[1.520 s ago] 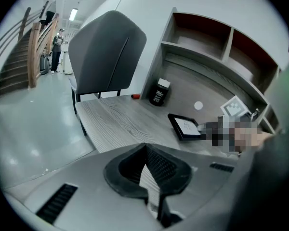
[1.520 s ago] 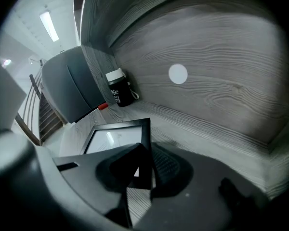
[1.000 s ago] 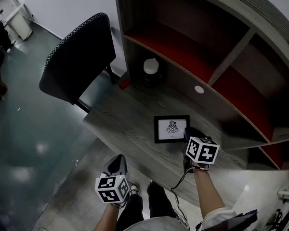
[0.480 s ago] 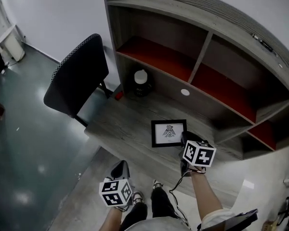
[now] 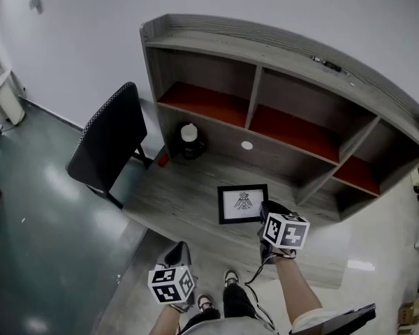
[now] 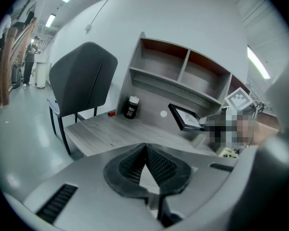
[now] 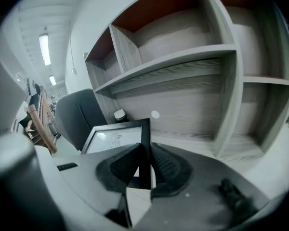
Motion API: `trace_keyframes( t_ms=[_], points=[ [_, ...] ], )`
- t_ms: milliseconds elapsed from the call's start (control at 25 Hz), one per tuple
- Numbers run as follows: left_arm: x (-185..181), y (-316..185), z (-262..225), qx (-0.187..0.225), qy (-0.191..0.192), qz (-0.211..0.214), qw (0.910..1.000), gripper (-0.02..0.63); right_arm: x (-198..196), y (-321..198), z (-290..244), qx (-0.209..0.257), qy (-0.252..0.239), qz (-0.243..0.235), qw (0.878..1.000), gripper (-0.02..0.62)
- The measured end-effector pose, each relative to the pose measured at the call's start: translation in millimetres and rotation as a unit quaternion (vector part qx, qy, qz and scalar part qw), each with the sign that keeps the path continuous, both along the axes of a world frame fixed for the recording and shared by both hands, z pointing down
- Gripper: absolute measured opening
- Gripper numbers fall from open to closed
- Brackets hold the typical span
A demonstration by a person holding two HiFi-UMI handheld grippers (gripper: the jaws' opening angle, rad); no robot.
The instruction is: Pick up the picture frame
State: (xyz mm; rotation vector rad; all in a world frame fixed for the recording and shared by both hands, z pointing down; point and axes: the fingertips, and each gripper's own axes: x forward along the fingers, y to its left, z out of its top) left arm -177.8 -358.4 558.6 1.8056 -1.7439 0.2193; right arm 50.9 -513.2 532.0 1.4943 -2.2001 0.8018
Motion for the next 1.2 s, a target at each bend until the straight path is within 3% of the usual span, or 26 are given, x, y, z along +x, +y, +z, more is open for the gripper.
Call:
trace_keyframes(
  t_ms=[560, 840, 1200],
  points=[
    [33.1, 3.4, -55.1, 0.062, -0.013, 0.088, 0.9941, 0.012, 40.5, 72.5, -61.1, 0.052, -0.03, 0.075, 0.995, 0.083],
    [74.2, -4.8, -70.3, 0.078, -0.013, 0.126, 0.9889, 0.012, 76.4, 87.9, -79.8, 0.073, -0.028, 0.101, 0.992, 0.083],
    [132.0, -9.2, -81.1, 0.081, -0.01, 0.139, 0.987, 0.011, 140.9, 111.9, -85.2, 0.077, -0.039, 0.128, 0.988, 0.083]
  ],
)
